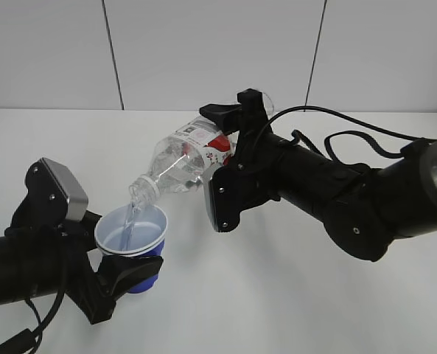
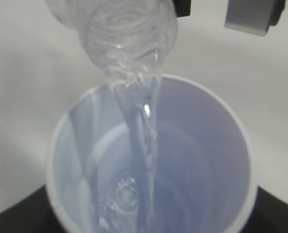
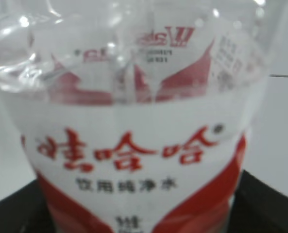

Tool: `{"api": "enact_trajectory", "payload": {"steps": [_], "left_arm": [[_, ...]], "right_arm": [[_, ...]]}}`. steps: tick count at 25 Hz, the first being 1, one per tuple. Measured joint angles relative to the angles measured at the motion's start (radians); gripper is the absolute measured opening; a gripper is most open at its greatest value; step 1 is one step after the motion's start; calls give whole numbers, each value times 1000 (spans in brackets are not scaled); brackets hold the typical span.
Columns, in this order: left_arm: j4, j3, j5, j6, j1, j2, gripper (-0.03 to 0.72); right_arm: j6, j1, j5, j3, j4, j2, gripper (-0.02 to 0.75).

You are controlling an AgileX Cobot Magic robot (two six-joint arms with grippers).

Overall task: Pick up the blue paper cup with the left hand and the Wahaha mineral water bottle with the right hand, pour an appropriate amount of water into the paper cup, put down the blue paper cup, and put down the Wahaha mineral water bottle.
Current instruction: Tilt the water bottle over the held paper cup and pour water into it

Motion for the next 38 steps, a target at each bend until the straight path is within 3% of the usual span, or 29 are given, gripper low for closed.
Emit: {"api": "enact_trajectory", "payload": {"steps": [38], "left_arm": [[4,0,0,0,0,2,519]], "right_arm": [[-28,0,-12,0,-2,0,496]]}}
